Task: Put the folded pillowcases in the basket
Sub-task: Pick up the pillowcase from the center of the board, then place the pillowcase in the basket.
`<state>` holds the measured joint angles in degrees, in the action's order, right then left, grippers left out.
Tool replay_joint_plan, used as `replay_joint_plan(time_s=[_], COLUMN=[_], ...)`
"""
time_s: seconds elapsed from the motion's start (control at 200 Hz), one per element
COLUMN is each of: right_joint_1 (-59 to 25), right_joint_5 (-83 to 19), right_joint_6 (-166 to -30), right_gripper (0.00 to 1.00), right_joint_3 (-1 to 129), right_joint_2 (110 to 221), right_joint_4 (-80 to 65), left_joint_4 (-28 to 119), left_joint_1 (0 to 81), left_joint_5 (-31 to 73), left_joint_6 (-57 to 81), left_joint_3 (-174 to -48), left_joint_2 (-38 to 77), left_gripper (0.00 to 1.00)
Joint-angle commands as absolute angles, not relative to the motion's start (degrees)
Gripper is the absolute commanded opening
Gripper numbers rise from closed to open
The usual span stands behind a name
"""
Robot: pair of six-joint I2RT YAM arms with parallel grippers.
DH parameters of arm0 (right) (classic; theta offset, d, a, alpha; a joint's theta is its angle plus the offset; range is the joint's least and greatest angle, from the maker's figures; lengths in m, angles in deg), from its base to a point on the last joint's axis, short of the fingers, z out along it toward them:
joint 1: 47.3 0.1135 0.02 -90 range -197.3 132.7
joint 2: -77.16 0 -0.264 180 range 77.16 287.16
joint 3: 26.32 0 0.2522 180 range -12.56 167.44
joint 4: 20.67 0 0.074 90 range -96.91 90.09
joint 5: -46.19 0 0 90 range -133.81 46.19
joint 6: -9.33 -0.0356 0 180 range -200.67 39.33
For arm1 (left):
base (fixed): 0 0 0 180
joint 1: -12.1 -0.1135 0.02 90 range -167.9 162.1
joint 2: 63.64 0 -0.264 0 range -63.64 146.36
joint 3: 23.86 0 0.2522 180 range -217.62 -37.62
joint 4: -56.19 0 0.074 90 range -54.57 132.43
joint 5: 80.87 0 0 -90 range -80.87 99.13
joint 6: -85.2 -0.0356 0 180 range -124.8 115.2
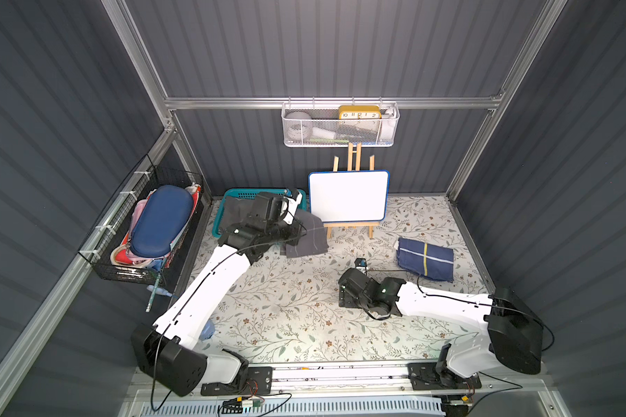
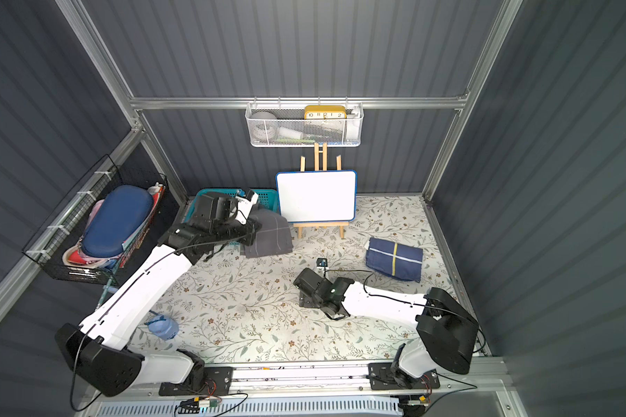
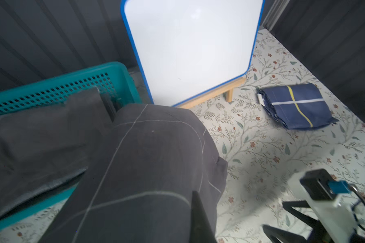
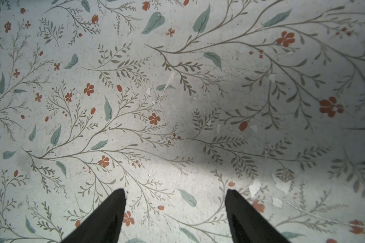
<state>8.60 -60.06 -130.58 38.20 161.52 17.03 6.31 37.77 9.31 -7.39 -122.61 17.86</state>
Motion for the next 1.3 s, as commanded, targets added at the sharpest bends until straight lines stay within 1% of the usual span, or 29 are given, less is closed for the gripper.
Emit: replay_joint_plan(time_s=[0.0, 0.14, 0.31, 0.36, 0.475, 0.575, 0.765, 0.965, 1.105, 1.291], right_joint_1=[8.38, 8.42, 8.42, 8.42, 8.42, 8.42, 8.40, 8.42, 8.42, 8.29], right_joint_5=[-61.40, -61.45, -61.50, -61.56, -61.61, -61.76, -61.92, -61.93, -62.09, -62.48], right_joint_6=[-130.93, -131.59, -131.89, -132.00, -132.01, -132.02, -131.86, -131.95, -132.00, -131.91], right_gripper=[0.80, 0.80, 0.80, 0.80, 0.80, 0.80, 0.80, 0.80, 0.80, 0.80], right_joint_3=[36.34, 34.86, 33.72, 33.54, 33.27, 33.02, 33.12, 33.36, 33.41, 33.62], right_joint_2=[160.36, 159.85, 159.44, 159.47, 159.28, 159.25, 159.59, 160.23, 160.32, 160.65], right_joint_4=[17.88, 17.49, 17.08, 17.08, 17.21, 17.39, 17.96, 18.40, 18.75, 18.83], left_joint_4=[3.97, 1.83, 3.84, 4.20, 3.77, 2.85, 5.42, 6.40, 6.50, 5.36], left_joint_1=[31.97, 28.95, 27.19, 26.13, 22.53, 20.39, 15.90, 10.16, 5.70, 4.54], left_joint_5=[11.33, 12.29, 14.34, 14.53, 19.05, 20.08, 25.67, 33.91, 37.17, 35.35], left_joint_6=[-15.60, -22.50, -30.62, -30.90, -30.90, -32.15, -34.28, -33.02, -32.78, -31.66], left_joint_3=[-128.23, -136.08, -141.09, -142.59, -146.52, -148.63, -148.23, -150.14, -151.96, -154.84], left_joint_2=[23.70, 30.05, 34.72, 36.13, 39.47, 42.27, 45.66, 52.36, 57.92, 63.19], left_gripper=[0.00, 0.00, 0.00, 0.00, 0.00, 0.00, 0.00, 0.00, 0.00, 0.00])
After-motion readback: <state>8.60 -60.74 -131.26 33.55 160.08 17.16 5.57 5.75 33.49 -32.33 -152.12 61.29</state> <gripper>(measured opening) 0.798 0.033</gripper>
